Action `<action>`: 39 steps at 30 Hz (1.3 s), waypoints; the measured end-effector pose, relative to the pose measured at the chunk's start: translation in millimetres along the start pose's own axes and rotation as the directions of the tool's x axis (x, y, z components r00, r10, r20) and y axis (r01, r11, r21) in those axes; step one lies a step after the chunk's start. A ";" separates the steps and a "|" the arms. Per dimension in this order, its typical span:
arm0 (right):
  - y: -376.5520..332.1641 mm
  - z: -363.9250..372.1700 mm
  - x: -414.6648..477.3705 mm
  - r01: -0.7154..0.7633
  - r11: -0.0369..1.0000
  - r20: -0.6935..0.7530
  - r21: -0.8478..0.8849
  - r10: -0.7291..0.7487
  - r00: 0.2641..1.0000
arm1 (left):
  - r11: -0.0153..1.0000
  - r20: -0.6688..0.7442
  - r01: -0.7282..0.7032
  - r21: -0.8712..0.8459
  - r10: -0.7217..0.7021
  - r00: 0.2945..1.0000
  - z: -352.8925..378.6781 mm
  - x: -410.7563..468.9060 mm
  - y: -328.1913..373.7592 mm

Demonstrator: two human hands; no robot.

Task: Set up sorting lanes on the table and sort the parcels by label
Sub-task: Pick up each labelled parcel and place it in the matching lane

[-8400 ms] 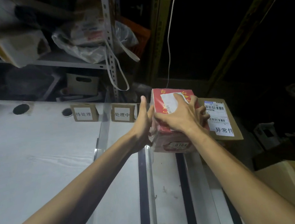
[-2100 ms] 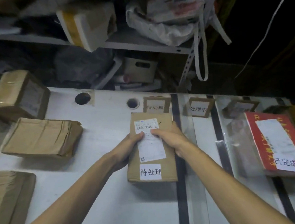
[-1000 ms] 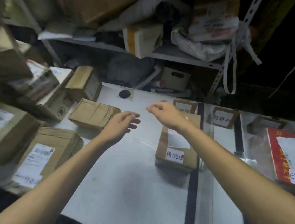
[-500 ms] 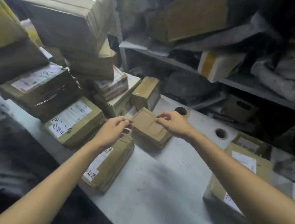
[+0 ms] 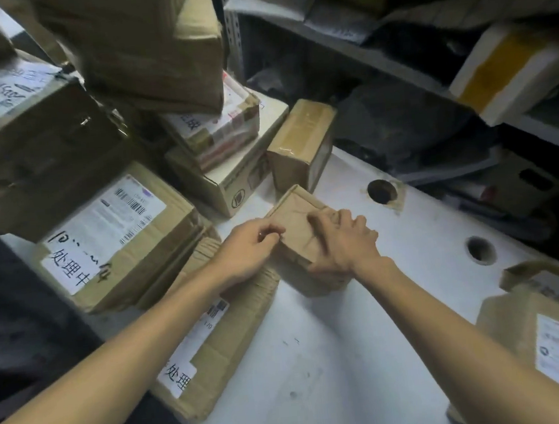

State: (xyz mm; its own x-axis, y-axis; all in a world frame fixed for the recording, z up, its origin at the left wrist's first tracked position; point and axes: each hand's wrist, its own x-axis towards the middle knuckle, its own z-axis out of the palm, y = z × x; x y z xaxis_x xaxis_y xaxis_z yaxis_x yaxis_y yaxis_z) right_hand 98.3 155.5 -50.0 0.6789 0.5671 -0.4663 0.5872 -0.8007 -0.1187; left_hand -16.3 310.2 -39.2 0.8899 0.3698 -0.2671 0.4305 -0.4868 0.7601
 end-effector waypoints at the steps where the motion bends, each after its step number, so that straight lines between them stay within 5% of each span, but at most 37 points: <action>1: 0.1 -0.3 -0.4 -0.003 1.000 -0.005 0.009 0.003 1.000 | 1.000 -0.003 -0.005 0.000 0.005 1.000 -0.3 0.5 1.9; 6: 1.1 -9.2 -12.2 0.001 0.991 -0.036 0.131 0.003 0.999 | 1.000 0.011 -0.024 -0.004 0.024 1.000 -5.6 -7.8 11.9; 10: 7.6 -25.0 -31.3 -0.005 0.897 0.029 0.442 -0.009 1.000 | 0.988 -0.110 -0.156 -0.005 0.155 0.982 -13.4 -24.4 28.0; 12: 11.8 -37.0 -48.3 -0.004 0.716 0.065 0.698 -0.058 0.996 | 0.979 -0.199 -0.200 -0.030 0.190 0.961 -13.6 -36.7 40.1; 15: 21.8 -57.1 -77.6 -0.075 0.292 0.119 0.954 -0.137 0.983 | 0.977 -0.291 -0.173 -0.127 0.130 0.948 -9.5 -51.9 58.9; 18: 41.6 -62.7 -102.0 -0.125 -0.025 0.111 0.992 -0.303 0.946 | 0.855 -0.102 0.050 -0.517 -0.120 0.988 -8.4 -70.8 85.0; 21: 55.2 -60.1 -131.2 -0.143 -0.220 0.038 0.965 -0.423 0.905 | 0.601 0.121 0.113 -0.792 -0.027 0.992 3.6 -89.9 105.8; 24: 64.8 -61.4 -161.0 -0.014 -0.223 -0.058 0.975 -0.311 0.949 | 0.555 0.037 0.008 -0.832 0.041 0.999 20.4 -105.4 121.3; 28: 81.3 -69.4 -195.9 0.253 0.059 -0.251 0.966 -0.037 0.967 | 0.613 -0.146 -0.096 -0.785 -0.032 0.989 39.1 -127.2 136.9; 32: 90.9 -63.0 -219.7 0.369 0.138 -0.356 0.919 -0.107 0.928 | 0.653 -0.120 -0.113 -0.749 0.034 0.992 64.1 -146.1 168.7; 39: 121.0 -40.8 -251.1 0.351 -0.071 -0.357 0.934 -0.113 0.927 | 0.692 -0.058 -0.086 -0.717 0.064 0.996 90.8 -169.9 198.3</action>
State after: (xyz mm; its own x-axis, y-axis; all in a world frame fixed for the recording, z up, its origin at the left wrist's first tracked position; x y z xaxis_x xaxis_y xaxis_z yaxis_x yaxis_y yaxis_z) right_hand 16.9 -75.9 88.5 0.7205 0.6854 -0.1057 -0.2147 0.0755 -0.9738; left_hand -68.5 78.9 103.1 0.9052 0.3832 -0.1836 0.1133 0.1989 0.9735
